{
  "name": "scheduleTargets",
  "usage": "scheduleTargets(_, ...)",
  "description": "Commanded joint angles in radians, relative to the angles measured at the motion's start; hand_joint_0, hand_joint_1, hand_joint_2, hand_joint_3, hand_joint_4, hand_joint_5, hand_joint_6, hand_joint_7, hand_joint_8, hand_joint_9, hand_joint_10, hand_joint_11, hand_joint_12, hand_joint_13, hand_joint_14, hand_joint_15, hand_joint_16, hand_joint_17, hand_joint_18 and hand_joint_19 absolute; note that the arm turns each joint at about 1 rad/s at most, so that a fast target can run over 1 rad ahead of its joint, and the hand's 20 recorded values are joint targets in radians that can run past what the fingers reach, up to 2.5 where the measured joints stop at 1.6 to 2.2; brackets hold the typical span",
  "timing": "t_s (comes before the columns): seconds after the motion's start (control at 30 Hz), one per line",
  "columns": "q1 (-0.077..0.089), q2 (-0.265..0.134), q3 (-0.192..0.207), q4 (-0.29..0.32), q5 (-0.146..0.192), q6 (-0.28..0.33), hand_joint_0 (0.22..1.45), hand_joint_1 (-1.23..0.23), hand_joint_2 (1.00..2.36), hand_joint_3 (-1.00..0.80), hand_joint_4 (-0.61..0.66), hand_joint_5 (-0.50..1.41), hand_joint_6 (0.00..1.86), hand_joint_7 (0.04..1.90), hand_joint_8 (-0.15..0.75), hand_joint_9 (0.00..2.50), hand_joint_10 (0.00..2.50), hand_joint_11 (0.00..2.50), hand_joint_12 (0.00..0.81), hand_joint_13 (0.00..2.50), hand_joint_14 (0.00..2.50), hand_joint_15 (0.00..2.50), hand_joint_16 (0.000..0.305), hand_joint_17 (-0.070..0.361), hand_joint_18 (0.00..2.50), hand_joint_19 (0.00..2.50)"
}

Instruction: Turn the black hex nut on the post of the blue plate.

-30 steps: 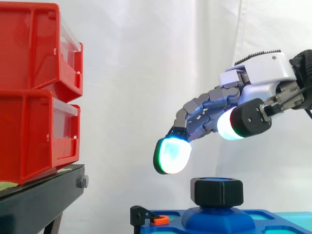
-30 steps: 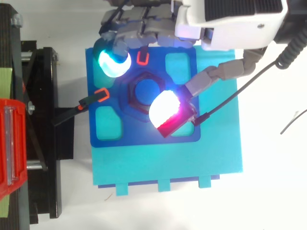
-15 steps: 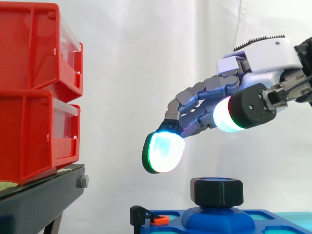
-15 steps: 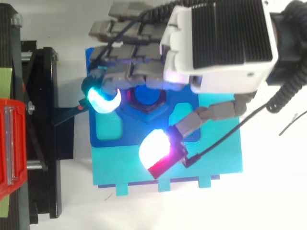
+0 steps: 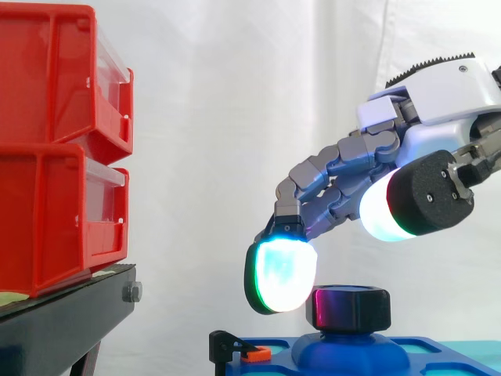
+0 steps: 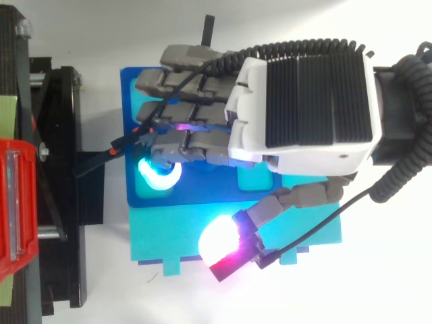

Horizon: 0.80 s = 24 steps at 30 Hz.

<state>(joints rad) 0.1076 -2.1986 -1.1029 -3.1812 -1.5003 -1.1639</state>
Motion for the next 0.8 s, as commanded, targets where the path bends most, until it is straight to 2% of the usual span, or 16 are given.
scheduleTargets(0.0,0.004,-0.001,0.000,-0.017,0.006,-0.002,0.48,-0.47,1.00,-0.50,0.20,-0.19,0.50,0.93,0.250,0.32,0.00,0.00,0.369,0.08,0.00,0.00,0.058,0.131,0.02,0.08)
scheduleTargets(0.33,0.004,0.000,0.000,-0.052,0.005,-0.002,0.48,-0.47,1.00,-0.50,0.21,-0.19,0.50,0.94,0.250,0.32,0.00,0.00,0.369,0.08,0.00,0.00,0.058,0.130,0.02,0.08)
scheduleTargets(0.77,-0.017,0.000,0.000,-0.069,-0.005,-0.019,0.48,-0.47,1.00,-0.50,0.21,-0.19,0.50,0.93,0.249,0.32,0.00,0.00,0.367,0.09,0.00,0.00,0.058,0.130,0.01,0.08)
